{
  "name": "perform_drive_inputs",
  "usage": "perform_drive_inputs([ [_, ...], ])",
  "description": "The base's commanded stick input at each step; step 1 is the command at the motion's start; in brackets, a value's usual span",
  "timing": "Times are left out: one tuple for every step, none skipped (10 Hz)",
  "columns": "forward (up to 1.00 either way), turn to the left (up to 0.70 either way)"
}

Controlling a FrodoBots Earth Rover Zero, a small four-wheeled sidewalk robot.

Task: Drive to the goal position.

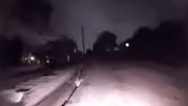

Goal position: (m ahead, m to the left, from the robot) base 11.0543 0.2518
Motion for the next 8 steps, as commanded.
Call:
perform_drive_inputs([
  [0.7,0.0],
  [0.7,0.0],
  [0.7,0.0],
  [0.7,0.0],
  [0.7,0.0],
  [0.7,0.0],
  [0.7,0.0],
  [0.7,0.0],
])
